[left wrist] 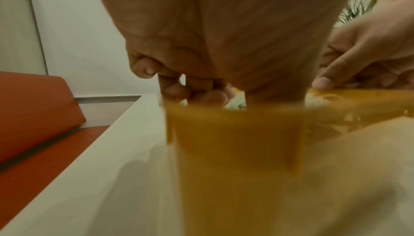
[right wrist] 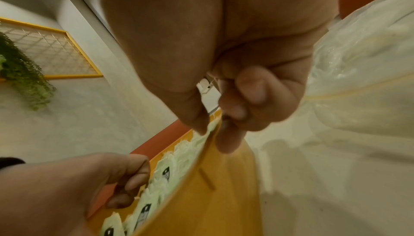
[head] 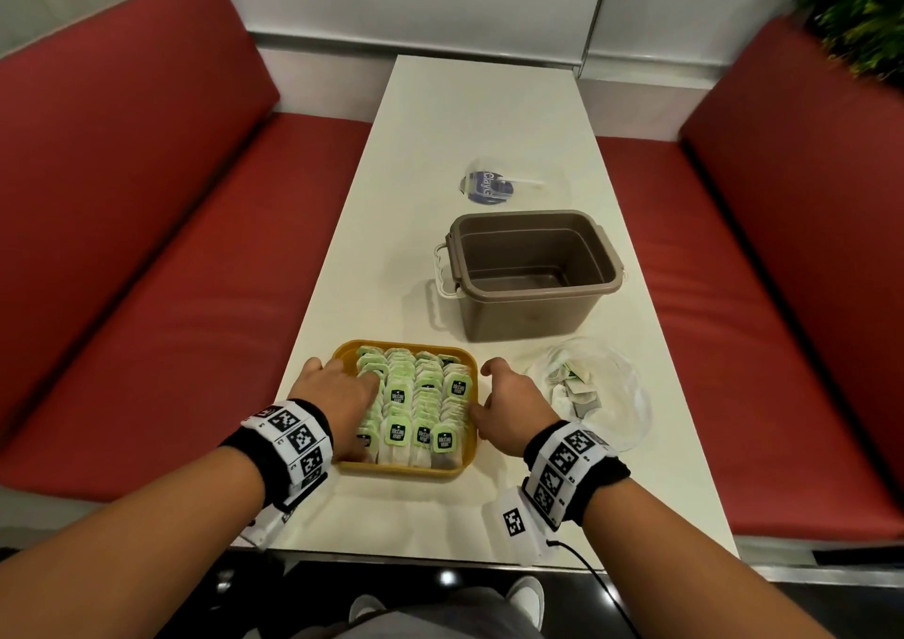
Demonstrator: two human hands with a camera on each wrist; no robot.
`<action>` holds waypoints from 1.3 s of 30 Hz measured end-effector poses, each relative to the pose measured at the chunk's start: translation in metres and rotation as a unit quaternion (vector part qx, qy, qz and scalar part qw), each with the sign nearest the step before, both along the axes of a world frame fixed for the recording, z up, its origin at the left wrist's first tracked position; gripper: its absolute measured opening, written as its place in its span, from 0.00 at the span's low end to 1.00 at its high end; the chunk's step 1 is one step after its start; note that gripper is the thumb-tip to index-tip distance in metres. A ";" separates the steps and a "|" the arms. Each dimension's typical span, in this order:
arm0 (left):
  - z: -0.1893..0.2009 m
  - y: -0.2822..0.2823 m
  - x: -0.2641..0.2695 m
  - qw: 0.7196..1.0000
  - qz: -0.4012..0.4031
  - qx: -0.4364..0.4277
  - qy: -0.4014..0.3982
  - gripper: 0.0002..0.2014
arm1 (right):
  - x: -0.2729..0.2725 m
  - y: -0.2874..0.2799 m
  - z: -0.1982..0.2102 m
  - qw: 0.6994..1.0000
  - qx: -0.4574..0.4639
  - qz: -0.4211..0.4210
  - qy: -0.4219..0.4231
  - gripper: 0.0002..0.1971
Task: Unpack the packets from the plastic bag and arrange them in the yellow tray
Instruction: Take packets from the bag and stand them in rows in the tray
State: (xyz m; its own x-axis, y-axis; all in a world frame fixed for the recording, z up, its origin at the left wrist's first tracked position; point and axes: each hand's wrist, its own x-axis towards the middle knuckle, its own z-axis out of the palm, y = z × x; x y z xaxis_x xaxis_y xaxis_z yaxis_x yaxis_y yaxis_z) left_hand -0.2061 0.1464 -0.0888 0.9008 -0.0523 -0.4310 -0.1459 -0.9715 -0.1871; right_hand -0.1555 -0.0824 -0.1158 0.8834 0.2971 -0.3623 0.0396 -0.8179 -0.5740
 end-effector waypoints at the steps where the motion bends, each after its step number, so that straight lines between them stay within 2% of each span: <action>1: 0.007 -0.003 0.003 1.000 0.007 -0.007 0.005 0.33 | 0.002 -0.005 0.002 1.000 0.004 0.004 -0.001 0.26; 6: 0.043 -0.041 0.028 0.993 0.021 -0.113 -0.035 0.22 | 0.015 -0.046 0.024 0.999 0.037 0.008 -0.036 0.13; 9: 0.051 -0.092 0.045 0.973 0.012 -0.223 -0.064 0.12 | 0.033 -0.081 0.024 0.996 0.012 -0.024 -0.082 0.12; 11: 0.043 -0.129 0.059 0.961 0.006 -0.265 -0.075 0.10 | 0.045 -0.107 0.022 0.995 -0.025 -0.042 -0.091 0.12; 15: 0.008 -0.191 0.090 0.956 0.040 -0.288 -0.037 0.15 | 0.054 -0.151 0.012 0.987 -0.143 -0.010 -0.070 0.23; 18: -0.018 -0.220 0.109 0.956 0.086 -0.282 0.008 0.24 | 0.053 -0.171 0.001 0.981 -0.187 0.024 -0.036 0.32; 21: -0.034 -0.235 0.119 0.945 0.114 -0.304 0.025 0.28 | 0.053 -0.184 -0.009 0.981 -0.182 0.059 -0.022 0.41; 26: -0.051 -0.244 0.124 0.912 0.176 -0.367 0.046 0.34 | 0.063 -0.199 -0.019 0.985 -0.142 0.092 -0.034 0.53; 29: -0.058 -0.243 0.120 0.914 0.196 -0.350 0.052 0.32 | 0.069 -0.207 -0.027 0.987 -0.116 0.099 -0.049 0.54; 31: -0.058 -0.242 0.115 0.926 0.198 -0.318 0.047 0.32 | 0.070 -0.210 -0.033 0.987 -0.104 0.105 -0.058 0.53; 35: -0.050 -0.244 0.111 0.973 0.121 -0.199 -0.005 0.33 | 0.071 -0.215 -0.038 0.988 -0.078 0.113 -0.069 0.53; 39: -0.039 -0.250 0.113 0.975 0.078 -0.193 -0.073 0.28 | 0.070 -0.218 -0.044 0.990 -0.051 0.108 -0.080 0.50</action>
